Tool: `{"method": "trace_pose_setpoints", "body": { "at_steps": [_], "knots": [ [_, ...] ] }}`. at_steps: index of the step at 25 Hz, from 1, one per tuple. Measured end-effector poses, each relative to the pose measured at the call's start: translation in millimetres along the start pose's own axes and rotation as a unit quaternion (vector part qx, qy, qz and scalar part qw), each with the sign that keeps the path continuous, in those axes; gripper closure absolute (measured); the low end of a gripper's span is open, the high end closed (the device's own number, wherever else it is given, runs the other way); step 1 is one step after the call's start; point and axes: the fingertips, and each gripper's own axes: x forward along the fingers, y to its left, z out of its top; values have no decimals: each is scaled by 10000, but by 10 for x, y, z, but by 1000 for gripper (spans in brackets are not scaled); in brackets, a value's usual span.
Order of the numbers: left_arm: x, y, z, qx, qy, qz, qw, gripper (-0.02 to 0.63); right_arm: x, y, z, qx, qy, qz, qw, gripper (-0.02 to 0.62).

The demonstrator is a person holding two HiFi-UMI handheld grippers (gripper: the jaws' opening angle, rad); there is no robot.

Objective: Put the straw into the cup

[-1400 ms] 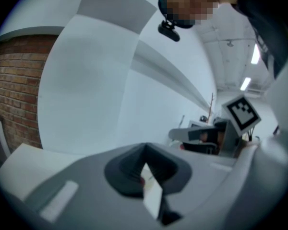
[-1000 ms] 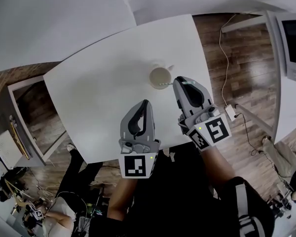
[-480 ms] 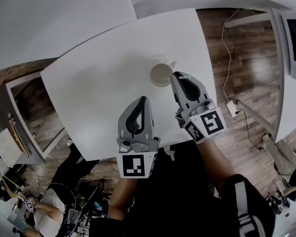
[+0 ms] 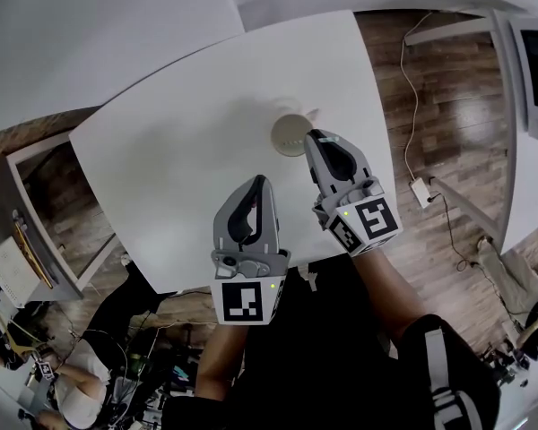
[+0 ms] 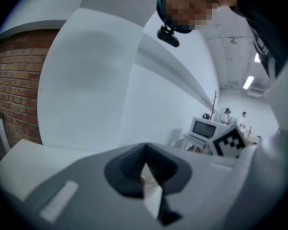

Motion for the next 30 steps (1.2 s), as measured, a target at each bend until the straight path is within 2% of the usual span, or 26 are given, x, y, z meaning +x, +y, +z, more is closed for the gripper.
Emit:
{"method": "trace_pose_setpoints", "body": {
  "at_steps": [30],
  "knots": [
    [-38, 2, -109, -21, 86, 55, 9999, 601, 36, -100, -195, -276, 381, -119, 9988, 566]
  ]
}}
